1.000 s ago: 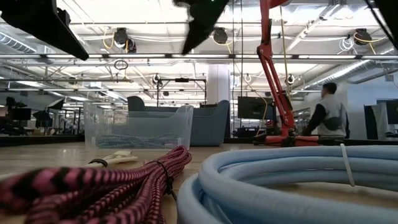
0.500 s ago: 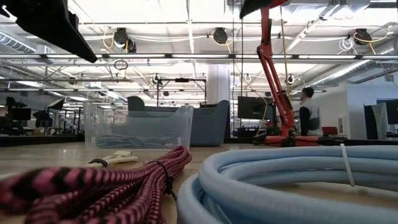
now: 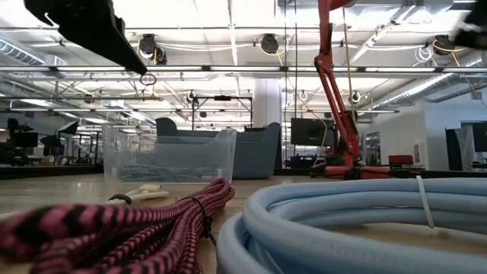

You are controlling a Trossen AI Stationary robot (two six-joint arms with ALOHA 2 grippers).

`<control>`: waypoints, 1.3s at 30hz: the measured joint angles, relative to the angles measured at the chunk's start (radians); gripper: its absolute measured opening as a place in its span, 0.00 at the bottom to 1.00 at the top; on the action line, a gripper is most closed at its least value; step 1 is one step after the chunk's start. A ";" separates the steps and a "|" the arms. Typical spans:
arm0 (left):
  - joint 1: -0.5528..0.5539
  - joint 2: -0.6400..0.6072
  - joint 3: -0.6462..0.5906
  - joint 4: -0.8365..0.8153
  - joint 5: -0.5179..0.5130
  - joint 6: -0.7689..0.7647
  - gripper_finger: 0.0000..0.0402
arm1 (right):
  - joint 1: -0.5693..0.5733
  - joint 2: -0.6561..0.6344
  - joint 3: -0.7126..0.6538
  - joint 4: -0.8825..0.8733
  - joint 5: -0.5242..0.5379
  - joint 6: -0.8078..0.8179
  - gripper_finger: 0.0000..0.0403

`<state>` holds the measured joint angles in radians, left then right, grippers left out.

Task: Pick & Place USB Port
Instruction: Put the right blue USB cable into the dark blue bin

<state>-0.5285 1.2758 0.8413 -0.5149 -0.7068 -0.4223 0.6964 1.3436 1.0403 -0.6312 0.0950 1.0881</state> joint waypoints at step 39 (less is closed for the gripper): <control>0.038 0.000 -0.055 0.070 0.179 0.062 0.33 | 0.238 0.082 -0.188 -0.292 -0.251 0.647 0.64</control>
<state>-0.4906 1.2758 0.7864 -0.4450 -0.5283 -0.3607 0.9344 1.4254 0.8520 -0.9236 -0.1556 1.7352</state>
